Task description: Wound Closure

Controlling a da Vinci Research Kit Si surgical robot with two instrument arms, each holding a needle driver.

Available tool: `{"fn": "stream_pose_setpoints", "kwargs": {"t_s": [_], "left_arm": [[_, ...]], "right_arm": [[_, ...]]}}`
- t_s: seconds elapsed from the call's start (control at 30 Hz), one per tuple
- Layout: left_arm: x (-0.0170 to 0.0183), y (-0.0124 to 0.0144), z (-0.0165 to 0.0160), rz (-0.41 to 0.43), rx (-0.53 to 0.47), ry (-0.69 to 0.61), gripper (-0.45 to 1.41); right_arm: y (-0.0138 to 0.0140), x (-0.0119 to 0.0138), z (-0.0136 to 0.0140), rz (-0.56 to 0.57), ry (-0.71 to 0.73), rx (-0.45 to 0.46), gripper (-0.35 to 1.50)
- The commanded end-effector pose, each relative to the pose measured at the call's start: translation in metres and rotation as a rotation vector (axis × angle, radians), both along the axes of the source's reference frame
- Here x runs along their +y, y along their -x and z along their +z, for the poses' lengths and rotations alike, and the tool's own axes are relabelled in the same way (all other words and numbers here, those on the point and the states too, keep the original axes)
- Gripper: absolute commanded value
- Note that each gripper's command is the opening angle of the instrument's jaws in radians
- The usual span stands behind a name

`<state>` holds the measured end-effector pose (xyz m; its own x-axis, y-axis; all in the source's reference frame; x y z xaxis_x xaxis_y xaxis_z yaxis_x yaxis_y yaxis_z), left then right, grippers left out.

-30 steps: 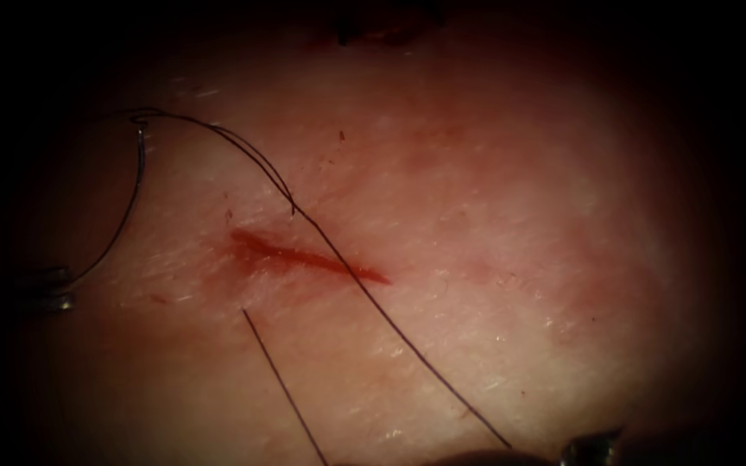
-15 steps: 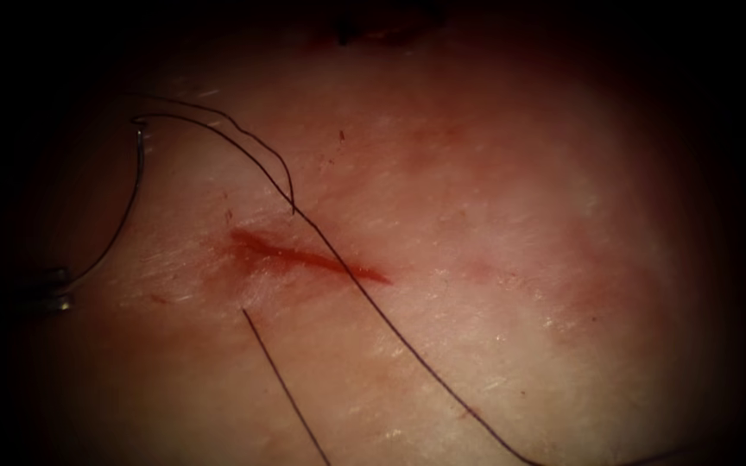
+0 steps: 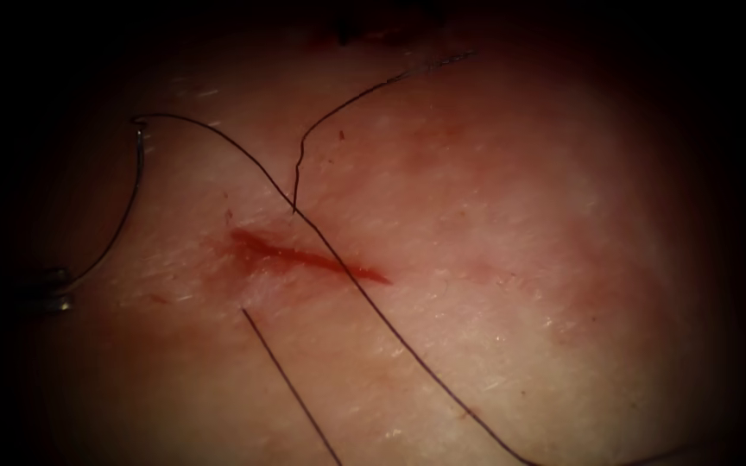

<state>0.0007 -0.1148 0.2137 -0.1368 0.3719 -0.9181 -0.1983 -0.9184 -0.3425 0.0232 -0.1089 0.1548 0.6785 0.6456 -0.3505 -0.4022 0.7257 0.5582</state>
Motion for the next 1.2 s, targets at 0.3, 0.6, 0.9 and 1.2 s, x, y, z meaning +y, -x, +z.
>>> {"fn": "stream_pose_setpoints", "kwargs": {"t_s": [0.3,0.6,0.9,1.2], "left_arm": [[-0.0015,0.0012,-0.0002,-0.001,-0.005,-0.007,-0.45],[-0.0015,0.0011,-0.0003,-0.001,-0.005,-0.007,-0.45],[-0.0015,0.0012,-0.0003,-0.001,-0.005,-0.007,-0.45],[-0.0014,0.0017,-0.0021,-0.005,-0.002,-0.015,-0.45]], "right_arm": [[-0.0007,-0.0019,-0.001,0.001,-0.014,0.005,-0.35],[-0.0002,-0.0028,-0.0016,0.002,-0.023,0.007,-0.35],[0.0,-0.0025,-0.0015,0.012,-0.021,0.002,0.24],[0.0011,-0.0001,-0.0035,0.13,0.113,-0.103,1.47]]}}
